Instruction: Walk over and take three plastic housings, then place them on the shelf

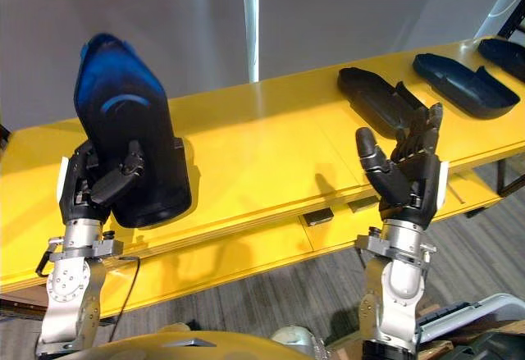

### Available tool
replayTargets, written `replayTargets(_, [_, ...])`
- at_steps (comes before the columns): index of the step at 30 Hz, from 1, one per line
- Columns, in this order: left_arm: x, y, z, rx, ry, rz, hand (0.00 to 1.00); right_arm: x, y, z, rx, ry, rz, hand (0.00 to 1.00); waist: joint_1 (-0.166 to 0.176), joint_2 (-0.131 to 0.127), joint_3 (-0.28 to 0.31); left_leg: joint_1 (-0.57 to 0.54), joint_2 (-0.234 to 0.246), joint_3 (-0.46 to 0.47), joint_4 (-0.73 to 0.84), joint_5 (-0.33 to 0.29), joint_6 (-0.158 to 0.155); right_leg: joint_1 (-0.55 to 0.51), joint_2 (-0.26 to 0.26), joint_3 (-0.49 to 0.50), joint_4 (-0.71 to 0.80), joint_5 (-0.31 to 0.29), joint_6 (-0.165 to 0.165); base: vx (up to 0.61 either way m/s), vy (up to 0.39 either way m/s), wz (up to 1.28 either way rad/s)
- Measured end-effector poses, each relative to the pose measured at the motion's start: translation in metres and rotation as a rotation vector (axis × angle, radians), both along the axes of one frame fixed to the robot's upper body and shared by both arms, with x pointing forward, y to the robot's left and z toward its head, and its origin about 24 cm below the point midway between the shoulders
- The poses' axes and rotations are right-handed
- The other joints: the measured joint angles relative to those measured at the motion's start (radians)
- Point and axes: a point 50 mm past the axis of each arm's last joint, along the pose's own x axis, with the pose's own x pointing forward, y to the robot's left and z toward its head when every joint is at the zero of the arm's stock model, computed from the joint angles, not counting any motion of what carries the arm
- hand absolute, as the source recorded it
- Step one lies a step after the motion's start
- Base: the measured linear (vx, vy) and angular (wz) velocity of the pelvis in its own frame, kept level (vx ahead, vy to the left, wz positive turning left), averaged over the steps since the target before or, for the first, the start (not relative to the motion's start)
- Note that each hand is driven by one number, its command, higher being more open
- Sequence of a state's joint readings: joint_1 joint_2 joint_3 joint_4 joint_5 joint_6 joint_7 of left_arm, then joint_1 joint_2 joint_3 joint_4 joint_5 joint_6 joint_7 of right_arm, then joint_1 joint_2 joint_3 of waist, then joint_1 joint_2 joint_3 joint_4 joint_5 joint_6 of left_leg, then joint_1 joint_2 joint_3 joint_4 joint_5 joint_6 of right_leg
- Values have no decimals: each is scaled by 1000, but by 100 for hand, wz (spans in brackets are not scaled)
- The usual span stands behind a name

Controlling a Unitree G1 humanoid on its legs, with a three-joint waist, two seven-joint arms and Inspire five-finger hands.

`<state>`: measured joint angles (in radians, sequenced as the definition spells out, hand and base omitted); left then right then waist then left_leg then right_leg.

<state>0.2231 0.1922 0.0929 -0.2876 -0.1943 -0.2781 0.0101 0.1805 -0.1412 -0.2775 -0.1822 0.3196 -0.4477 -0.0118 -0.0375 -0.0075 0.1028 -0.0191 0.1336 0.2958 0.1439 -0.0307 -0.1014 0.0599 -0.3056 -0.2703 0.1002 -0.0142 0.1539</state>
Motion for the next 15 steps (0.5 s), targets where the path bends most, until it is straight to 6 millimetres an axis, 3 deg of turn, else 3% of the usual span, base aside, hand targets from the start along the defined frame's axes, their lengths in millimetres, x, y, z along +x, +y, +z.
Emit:
replayTargets(2, [7,-1,7,8,0,-63,0,-2,9,20,-30,-86,39,100,-8,-6,-3,10,-11,18,-10,-4,8,-2,-7,1,-8,38,25,33,115,-10])
replayTargets(6, [18,-11,14,-93,4,-159,0,-8,14,40,-69,-159,65,100,-34,-10,-5,16,-10,51,-20,-6,6,-14,0,21,-25,43,28,3,22,-25])
replayTargets(11, [50,-57,16,-179,113,-368,0,-10,13,22,-48,-1,96,100,-87,-4,-9,76,19,144,-72,-7,-28,-26,38,97,-57,50,18,-39,-42,-53])
replayTargets(15, [87,-64,13,-213,207,-318,0,-10,17,10,-13,58,143,100,-149,10,-14,135,25,211,-157,34,-44,-47,70,155,-69,57,6,-27,-50,-53])
